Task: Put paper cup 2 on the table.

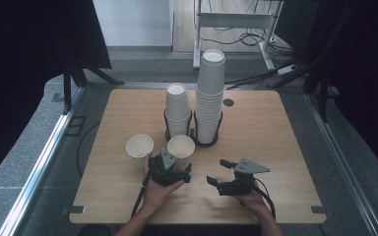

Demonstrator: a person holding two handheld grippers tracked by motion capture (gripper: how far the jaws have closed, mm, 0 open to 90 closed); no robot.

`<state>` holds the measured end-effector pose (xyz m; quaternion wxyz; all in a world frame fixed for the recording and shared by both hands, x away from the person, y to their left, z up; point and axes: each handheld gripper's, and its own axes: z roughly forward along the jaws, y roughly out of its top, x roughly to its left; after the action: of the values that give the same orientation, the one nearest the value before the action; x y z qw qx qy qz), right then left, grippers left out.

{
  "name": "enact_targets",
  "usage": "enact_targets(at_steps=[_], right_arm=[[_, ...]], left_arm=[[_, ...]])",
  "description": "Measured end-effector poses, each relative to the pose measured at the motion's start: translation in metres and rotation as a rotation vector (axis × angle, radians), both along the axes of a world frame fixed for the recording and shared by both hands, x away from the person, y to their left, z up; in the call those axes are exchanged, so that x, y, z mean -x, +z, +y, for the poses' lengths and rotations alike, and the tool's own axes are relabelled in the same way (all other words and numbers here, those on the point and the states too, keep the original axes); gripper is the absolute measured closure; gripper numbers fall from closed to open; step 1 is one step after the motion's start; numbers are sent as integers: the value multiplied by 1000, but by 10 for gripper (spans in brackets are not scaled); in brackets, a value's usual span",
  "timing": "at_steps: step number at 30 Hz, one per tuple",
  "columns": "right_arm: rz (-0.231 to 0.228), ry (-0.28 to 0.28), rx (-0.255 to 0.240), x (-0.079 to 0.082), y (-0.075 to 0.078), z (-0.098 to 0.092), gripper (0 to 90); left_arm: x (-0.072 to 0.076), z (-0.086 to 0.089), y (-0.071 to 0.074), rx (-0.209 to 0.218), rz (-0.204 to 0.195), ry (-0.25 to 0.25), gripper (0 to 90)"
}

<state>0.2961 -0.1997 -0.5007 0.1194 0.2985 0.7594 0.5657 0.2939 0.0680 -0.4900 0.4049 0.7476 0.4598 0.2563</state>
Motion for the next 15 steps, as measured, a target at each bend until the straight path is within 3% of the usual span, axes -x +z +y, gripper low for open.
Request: enact_targets(at_steps=[4,15], right_arm=[[2,5,3,0,0,0,138],[-13,-15,18,1,2,-3,139]], left_arm=[[5,3,-4,12,12,-9,12],[26,3,-11,3,19,-99,16]])
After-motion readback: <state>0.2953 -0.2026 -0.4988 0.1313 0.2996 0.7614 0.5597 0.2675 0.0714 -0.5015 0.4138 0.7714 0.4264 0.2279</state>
